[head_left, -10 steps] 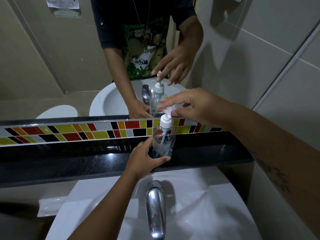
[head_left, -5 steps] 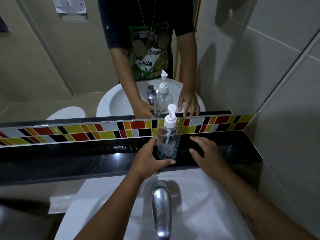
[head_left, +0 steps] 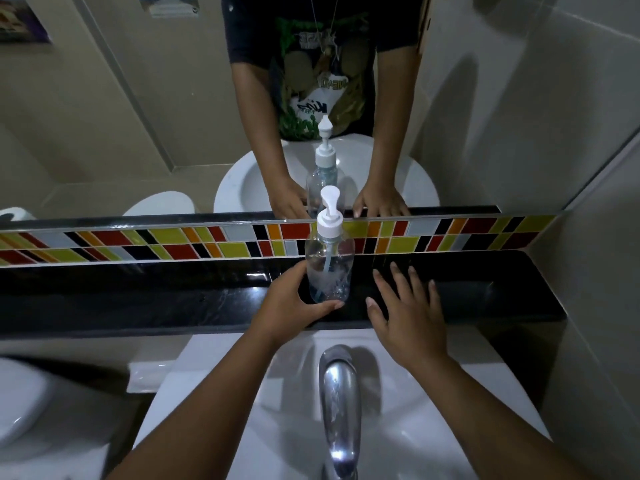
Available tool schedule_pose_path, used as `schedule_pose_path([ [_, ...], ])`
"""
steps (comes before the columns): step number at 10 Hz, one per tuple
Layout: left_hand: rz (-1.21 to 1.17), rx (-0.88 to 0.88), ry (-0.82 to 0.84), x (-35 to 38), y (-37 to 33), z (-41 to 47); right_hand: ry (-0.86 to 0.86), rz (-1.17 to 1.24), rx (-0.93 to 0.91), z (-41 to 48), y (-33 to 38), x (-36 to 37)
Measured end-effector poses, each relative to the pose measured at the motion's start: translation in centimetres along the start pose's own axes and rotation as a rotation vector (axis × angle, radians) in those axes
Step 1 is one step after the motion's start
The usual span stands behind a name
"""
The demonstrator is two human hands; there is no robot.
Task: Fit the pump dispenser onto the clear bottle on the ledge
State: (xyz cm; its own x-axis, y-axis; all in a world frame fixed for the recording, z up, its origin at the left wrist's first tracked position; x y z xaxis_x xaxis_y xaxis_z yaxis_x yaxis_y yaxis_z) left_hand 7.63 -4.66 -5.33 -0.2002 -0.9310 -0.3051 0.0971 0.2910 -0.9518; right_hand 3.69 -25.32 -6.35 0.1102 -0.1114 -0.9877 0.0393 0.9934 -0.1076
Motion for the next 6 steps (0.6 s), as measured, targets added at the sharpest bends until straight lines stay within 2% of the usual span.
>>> schedule_pose_path([
  [3,0.062,-0.052,0.019,-2.4,-0.3,1.8,-0.01,-0.025,0.022,0.3,0.8,0.0],
  [6,-0.055,-0.079,-0.034,-3.0,0.1,1.0,-0.047,-0.02,0.028,0.3,0.8,0.0],
])
Point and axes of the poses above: each hand's wrist, its own z-axis towards the middle knuckle, its own x-axis out of the palm, y = z × x, the point moved 7 cm from there along z, towards the middle knuckle, and after that the axes turned 15 degrees about -z, right-handed, at the moved point
